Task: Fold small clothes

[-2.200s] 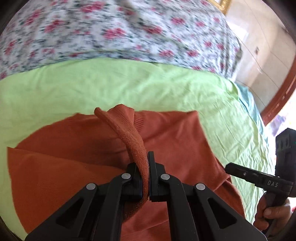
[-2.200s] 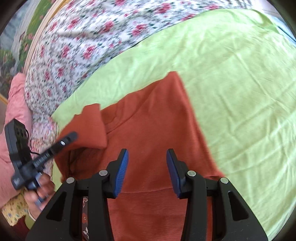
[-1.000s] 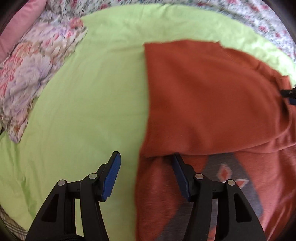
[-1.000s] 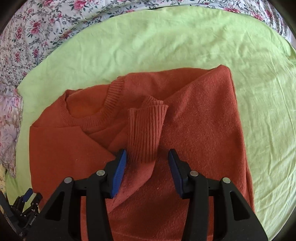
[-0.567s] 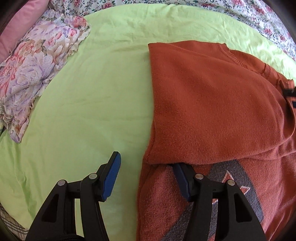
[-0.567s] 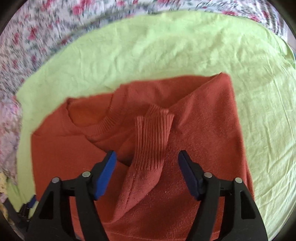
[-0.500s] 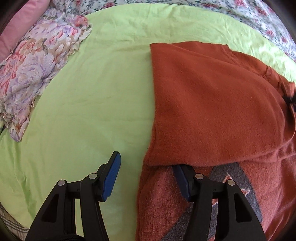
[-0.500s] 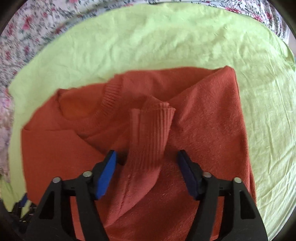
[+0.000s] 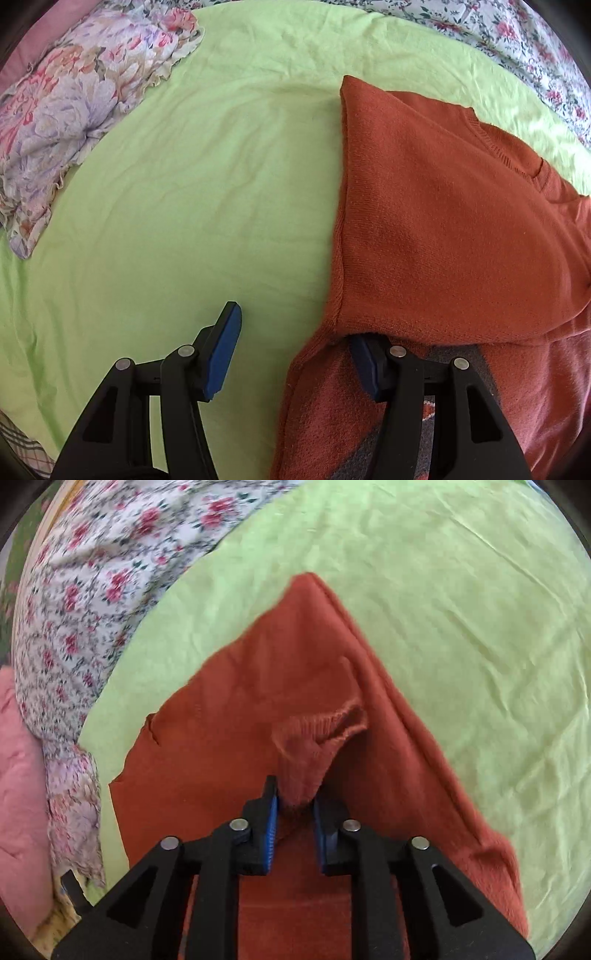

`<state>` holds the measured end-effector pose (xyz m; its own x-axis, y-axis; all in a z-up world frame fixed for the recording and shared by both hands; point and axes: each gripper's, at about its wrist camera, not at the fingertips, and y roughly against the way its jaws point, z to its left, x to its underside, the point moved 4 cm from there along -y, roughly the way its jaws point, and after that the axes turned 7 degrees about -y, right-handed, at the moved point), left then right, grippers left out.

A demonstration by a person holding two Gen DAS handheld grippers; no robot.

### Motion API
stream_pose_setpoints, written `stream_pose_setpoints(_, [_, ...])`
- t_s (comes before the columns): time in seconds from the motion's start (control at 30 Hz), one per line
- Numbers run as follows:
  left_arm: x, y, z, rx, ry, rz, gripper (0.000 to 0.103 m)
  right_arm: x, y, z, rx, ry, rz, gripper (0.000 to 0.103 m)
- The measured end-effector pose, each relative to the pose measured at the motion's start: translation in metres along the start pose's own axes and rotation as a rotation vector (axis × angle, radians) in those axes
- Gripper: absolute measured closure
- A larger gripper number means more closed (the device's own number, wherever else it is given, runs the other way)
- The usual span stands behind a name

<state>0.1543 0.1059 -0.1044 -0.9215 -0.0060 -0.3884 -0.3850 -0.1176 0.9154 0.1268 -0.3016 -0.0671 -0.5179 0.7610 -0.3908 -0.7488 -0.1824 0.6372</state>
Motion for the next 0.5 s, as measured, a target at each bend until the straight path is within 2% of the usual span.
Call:
stream_pose_setpoints(0.07, [0.000,0.001,0.001,0.005,0.002,0.001,0.045,0.000,0.008,-0.003,-0.025,-0.027,-0.022,0.060])
stream_pose_setpoints(0.13, [0.000,0.000,0.000,-0.001,-0.002,0.003,0.045,-0.003,0.011,-0.001,-0.044,-0.052,-0.020,0.051])
stream_pose_setpoints(0.17, [-0.001,-0.001,0.001,-0.004,-0.002,0.004,0.045,-0.004,0.010,0.002,-0.041,-0.045,-0.021,0.052])
stream_pose_setpoints(0.2, [-0.001,-0.001,0.001,-0.002,-0.002,0.006,0.045,-0.004,0.007,0.007,-0.005,-0.001,-0.014,0.059])
stream_pose_setpoints(0.23, [-0.002,-0.002,0.002,0.000,0.002,0.008,0.045,-0.005,0.005,0.009,0.028,0.036,-0.013,0.098])
stream_pose_setpoints(0.37, [-0.002,-0.004,0.009,0.032,0.040,0.019,0.044,-0.013,0.019,0.004,0.074,0.079,-0.065,0.096])
stream_pose_setpoints(0.5, [-0.001,-0.001,0.010,0.036,0.051,0.029,0.044,-0.005,0.003,-0.003,0.126,0.126,0.022,0.095])
